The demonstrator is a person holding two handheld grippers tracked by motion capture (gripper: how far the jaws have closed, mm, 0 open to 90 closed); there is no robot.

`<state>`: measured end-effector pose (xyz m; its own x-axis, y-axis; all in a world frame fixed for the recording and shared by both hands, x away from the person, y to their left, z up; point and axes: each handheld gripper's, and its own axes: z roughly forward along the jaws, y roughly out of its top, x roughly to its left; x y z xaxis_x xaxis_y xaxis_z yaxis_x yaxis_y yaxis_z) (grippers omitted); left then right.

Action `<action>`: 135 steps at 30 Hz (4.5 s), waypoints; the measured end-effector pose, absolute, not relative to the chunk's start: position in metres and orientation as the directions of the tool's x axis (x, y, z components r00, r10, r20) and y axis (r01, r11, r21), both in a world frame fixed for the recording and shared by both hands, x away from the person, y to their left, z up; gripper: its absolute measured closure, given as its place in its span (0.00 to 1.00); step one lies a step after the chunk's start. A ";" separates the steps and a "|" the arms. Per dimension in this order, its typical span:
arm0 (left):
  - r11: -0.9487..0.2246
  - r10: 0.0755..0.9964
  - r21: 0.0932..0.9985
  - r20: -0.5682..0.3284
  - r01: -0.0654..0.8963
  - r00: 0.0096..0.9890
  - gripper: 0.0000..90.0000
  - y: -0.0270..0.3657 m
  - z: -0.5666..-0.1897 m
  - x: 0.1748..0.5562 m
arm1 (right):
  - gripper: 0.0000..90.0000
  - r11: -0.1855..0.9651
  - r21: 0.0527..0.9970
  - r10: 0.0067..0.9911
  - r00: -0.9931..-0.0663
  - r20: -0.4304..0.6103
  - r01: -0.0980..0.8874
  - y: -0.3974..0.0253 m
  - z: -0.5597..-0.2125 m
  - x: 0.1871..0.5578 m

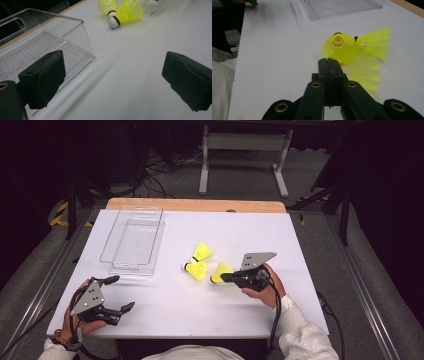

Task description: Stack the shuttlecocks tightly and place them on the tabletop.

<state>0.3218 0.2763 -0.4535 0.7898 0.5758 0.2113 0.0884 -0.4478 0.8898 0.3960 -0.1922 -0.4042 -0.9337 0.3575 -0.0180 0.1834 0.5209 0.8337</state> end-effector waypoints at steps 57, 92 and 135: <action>-0.457 0.571 0.884 0.207 0.099 0.794 0.07 0.275 -0.455 0.323 | 1.00 0.323 0.910 0.576 -0.817 0.030 0.261 -0.159 -0.441 0.408; -0.467 0.559 0.878 0.202 0.104 0.805 0.08 0.273 -0.456 0.324 | 0.94 0.502 0.813 0.548 -0.836 -0.036 0.294 -0.147 -0.456 0.413; -0.465 0.553 0.879 0.198 0.102 0.809 0.07 0.273 -0.456 0.323 | 0.70 0.501 0.808 0.559 -0.829 -0.029 0.310 -0.141 -0.457 0.418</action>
